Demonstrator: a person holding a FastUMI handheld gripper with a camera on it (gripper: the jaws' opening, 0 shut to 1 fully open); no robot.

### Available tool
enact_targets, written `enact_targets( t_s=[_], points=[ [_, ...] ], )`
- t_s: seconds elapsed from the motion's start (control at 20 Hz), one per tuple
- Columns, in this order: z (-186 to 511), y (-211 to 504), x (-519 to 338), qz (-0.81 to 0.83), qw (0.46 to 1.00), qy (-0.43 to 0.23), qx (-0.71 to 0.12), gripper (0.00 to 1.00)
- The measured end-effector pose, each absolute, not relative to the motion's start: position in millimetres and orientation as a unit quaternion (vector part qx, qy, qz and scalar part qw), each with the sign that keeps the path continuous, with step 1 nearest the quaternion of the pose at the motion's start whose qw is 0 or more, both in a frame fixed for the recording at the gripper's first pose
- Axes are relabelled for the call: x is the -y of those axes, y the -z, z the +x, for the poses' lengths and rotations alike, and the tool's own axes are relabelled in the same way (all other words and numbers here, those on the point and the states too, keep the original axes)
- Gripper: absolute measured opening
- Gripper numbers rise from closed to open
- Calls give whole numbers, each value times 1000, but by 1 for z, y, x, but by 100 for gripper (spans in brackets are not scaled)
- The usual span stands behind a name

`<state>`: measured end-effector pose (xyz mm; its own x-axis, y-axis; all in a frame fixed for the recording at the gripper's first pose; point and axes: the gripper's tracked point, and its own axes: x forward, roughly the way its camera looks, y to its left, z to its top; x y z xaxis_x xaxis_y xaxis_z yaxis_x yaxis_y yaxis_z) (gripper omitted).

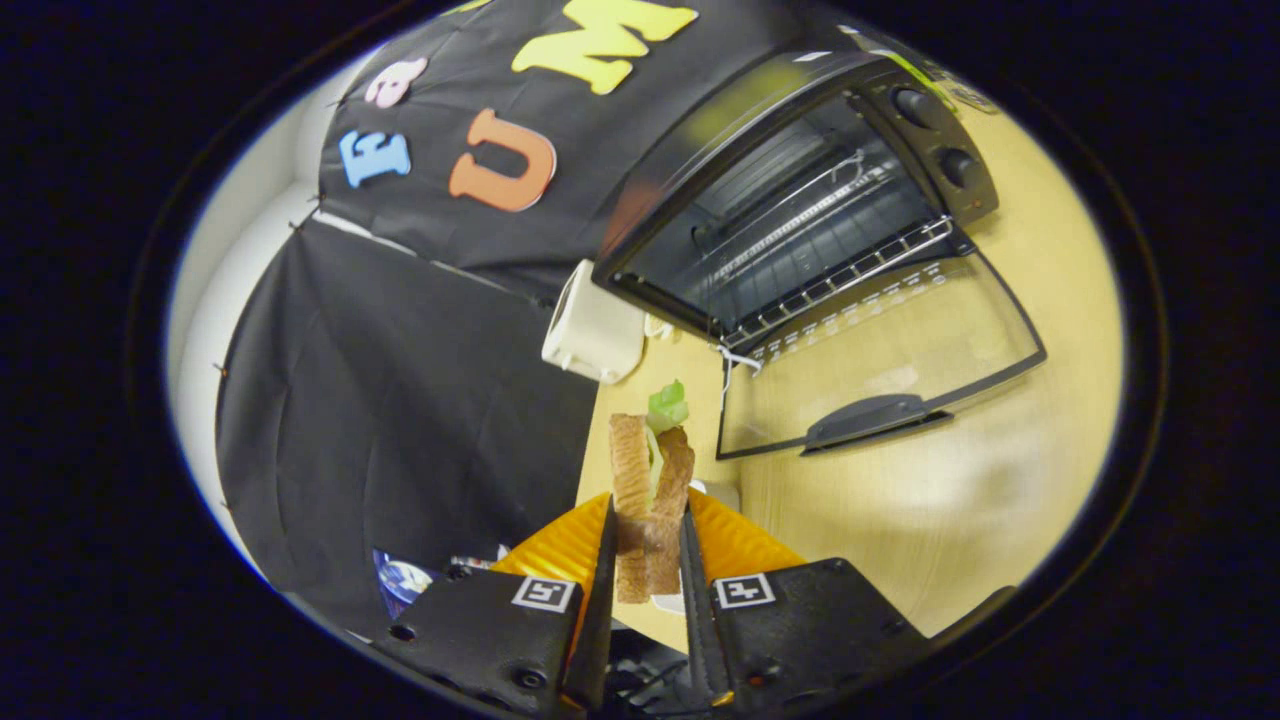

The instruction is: Open the toaster oven, put the food inside, and close the toaster oven door.

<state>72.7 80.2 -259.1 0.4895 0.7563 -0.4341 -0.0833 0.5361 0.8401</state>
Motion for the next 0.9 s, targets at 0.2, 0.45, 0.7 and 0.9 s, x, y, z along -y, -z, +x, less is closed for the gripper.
enact_targets(
  t_s=[0.2,0.45,0.7,0.9],
  points=[
    [111,235,-46,487,759,-254,-350,37],
    [162,239,3,552,775,-174,-255,37],
    [209,271,-3,576,769,-131,-245,37],
    [253,284,-9,594,767,-109,-215,37]
  ],
)
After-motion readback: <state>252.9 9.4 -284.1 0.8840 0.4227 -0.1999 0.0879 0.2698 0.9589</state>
